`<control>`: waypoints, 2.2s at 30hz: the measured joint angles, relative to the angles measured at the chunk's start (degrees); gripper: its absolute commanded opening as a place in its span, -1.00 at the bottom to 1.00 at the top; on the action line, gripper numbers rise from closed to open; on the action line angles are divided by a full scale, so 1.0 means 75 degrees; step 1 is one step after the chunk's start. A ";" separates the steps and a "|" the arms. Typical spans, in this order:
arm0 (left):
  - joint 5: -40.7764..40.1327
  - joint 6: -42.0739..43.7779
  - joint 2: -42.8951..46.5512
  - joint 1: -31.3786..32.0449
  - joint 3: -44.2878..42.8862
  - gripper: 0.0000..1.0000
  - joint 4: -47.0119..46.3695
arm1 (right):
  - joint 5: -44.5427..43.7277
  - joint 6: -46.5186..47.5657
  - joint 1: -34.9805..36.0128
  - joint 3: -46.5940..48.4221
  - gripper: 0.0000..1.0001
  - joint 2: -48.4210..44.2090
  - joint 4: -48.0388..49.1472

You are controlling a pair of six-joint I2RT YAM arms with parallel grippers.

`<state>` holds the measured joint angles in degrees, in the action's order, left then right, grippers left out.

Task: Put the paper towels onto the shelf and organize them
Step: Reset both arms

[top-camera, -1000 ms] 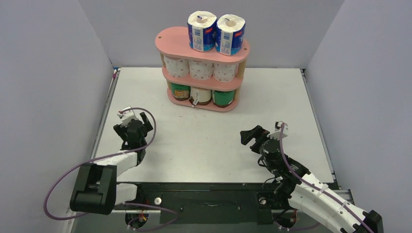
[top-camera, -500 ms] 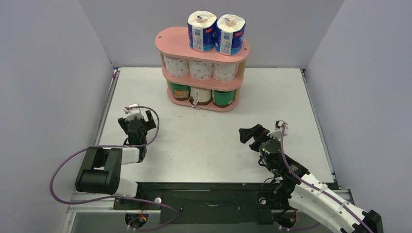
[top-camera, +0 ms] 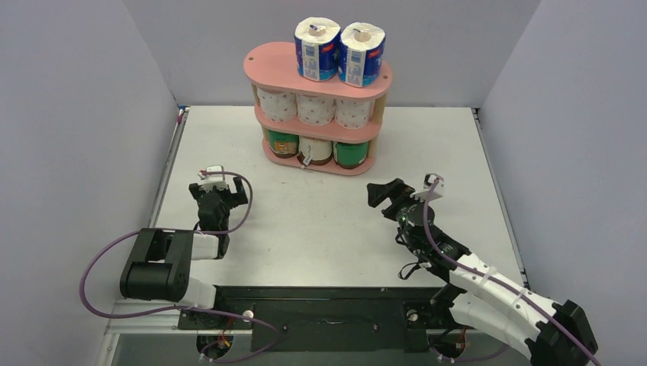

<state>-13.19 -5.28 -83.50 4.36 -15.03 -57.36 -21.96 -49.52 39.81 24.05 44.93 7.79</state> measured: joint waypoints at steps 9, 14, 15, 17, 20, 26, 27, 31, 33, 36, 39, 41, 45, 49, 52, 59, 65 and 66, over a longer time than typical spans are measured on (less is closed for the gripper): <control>0.0055 0.0003 0.0000 0.0000 0.0015 0.93 -0.0111 | -0.0099 0.0982 -0.2559 0.0781 0.79 0.1259 0.0933; 0.0055 0.0006 0.0000 -0.0003 0.0029 0.93 -0.0119 | -0.0918 0.2512 -0.4299 0.1122 0.79 0.1437 0.1131; 0.0058 0.0006 0.0000 -0.0003 0.0029 0.93 -0.0125 | -0.0973 0.2754 -0.4363 0.1122 0.79 0.1580 0.1157; 0.0058 0.0006 0.0000 -0.0003 0.0029 0.93 -0.0128 | -0.0959 0.3223 -0.4491 0.1107 0.79 0.2095 0.1224; 0.0058 0.0006 -0.0003 -0.0003 0.0029 0.93 -0.0134 | -0.0950 0.3809 -0.4570 0.0554 0.80 0.2771 0.1649; 0.0058 0.0006 -0.0003 -0.0003 0.0029 0.93 -0.0157 | -0.0909 0.4887 -0.4622 -0.0918 0.80 0.3232 0.2841; 0.0058 0.0006 -0.0006 -0.0003 0.0029 0.93 -0.0157 | -0.0813 0.5027 -0.4637 -0.0918 0.80 0.3284 0.2987; 0.0058 0.0006 -0.0006 -0.0003 0.0029 0.93 -0.0157 | -0.0790 0.5301 -0.4654 -0.0953 0.80 0.3296 0.3888; 0.0058 0.0006 -0.0006 -0.0003 0.0029 0.93 -0.0160 | -0.0976 0.5281 -0.4686 -0.1087 0.81 0.3261 0.4371; 0.0058 0.0006 -0.0006 -0.0003 0.0029 0.93 -0.0157 | -0.1169 0.5254 -0.4817 -0.1139 0.81 0.3244 0.4593; 0.0058 0.0006 -0.0006 -0.0003 0.0029 0.93 -0.0160 | -0.1209 0.5263 -0.4817 -0.1139 0.81 0.3319 0.4893; 0.0058 0.0006 -0.0006 -0.0003 0.0029 0.93 -0.0160 | -0.1209 0.5266 -0.4809 -0.1227 0.81 0.3541 0.5418; 0.0058 0.0006 -0.0006 -0.0003 0.0029 0.93 -0.0157 | -0.1183 0.5298 -0.4797 -0.1507 0.83 0.4304 0.6219; 0.0058 0.0003 -0.0006 -0.0003 0.0029 0.93 -0.0160 | -0.1035 0.5330 -0.4797 -0.1507 0.84 0.4505 0.6304; 0.0058 0.0006 -0.0006 -0.0003 0.0029 0.93 -0.0160 | -0.1003 0.5345 -0.4797 -0.1504 0.84 0.4505 0.6452; 0.0058 0.0006 -0.0006 -0.0003 0.0029 0.93 -0.0160 | -0.0962 0.5351 -0.4797 -0.1504 0.85 0.4505 0.6557; 0.0058 0.0006 -0.0006 -0.0003 0.0029 0.93 -0.0160 | -0.0959 0.5351 -0.4797 -0.1504 0.85 0.4505 0.6557; 0.0058 0.0006 -0.0006 -0.0003 0.0029 0.93 -0.0160 | -0.0959 0.5351 -0.4797 -0.1504 0.85 0.4505 0.6560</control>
<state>-12.75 -5.23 -83.55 4.34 -14.81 -58.57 -29.15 -9.39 3.84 12.78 78.72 56.99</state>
